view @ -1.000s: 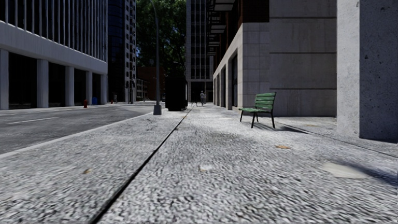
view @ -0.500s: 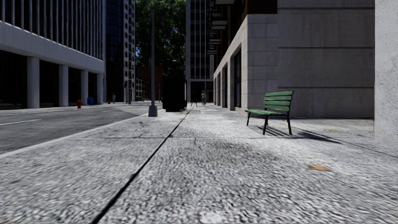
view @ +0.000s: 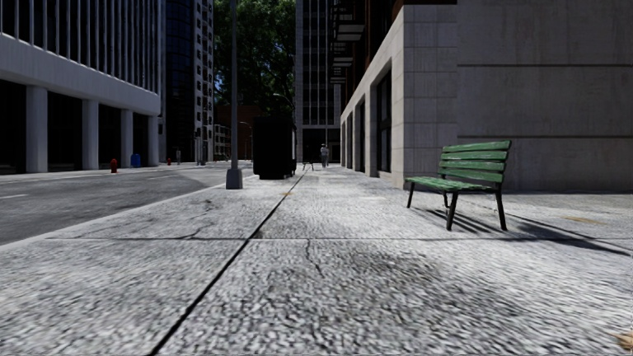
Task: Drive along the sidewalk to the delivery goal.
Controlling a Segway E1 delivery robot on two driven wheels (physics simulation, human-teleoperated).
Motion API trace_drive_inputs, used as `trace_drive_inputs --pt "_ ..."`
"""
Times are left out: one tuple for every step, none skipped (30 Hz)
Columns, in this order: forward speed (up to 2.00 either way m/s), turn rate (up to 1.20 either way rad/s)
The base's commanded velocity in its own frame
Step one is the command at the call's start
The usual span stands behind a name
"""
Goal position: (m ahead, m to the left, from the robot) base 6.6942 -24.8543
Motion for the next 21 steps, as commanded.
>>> trace_drive_inputs --pt "2.0 0.0" --pt "2.0 0.0" --pt "2.0 0.0" --pt "2.0 0.0" --pt "2.0 0.0" --pt "2.0 0.0" --pt "2.0 0.0" --pt "2.0 0.0" --pt "2.0 0.0" --pt "2.0 0.0" --pt "2.0 0.0" --pt "2.0 0.0" --pt "2.0 0.0" --pt "2.0 0.0" --pt "2.0 0.0" --pt "2.0 0.0" --pt "2.0 0.0" --pt "2.0 0.0" --pt "2.0 0.0" --pt "2.0 0.0" --pt "2.0 0.0"
